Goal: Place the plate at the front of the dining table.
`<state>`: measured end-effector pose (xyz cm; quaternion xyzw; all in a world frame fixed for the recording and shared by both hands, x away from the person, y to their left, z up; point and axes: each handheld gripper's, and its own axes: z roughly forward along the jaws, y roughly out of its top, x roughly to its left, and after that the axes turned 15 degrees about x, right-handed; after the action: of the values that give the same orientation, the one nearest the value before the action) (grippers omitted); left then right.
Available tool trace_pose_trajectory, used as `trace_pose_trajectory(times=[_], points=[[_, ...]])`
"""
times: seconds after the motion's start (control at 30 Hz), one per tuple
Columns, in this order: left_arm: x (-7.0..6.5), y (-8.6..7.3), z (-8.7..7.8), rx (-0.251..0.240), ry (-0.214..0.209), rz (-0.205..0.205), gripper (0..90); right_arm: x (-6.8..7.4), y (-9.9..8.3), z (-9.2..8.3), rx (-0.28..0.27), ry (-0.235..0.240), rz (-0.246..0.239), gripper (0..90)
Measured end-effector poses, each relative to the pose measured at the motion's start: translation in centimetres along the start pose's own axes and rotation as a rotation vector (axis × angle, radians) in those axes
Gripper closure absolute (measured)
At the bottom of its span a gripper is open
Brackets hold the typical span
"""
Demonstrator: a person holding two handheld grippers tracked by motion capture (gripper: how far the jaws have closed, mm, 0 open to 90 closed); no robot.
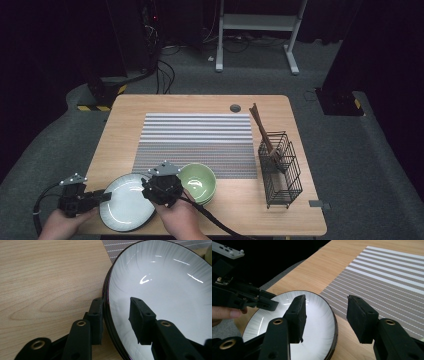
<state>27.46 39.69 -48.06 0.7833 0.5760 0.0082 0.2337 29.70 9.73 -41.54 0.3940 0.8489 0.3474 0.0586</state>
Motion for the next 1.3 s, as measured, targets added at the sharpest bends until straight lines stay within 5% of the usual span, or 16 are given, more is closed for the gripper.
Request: trace_pose_trajectory(times=[0.5, 1.3], points=[[0.0, 0.0, 0.0, 0.007, 0.001, 0.005, 63.3, 1.8, -0.5, 2.5, 0.053, 0.018, -0.042, 45.6], [0.3, 0.0, 0.0, 0.025, -0.007, -0.009, 67.3, 0.9, -1.2, 5.0, 0.109, -0.010, -0.032, 46.9]])
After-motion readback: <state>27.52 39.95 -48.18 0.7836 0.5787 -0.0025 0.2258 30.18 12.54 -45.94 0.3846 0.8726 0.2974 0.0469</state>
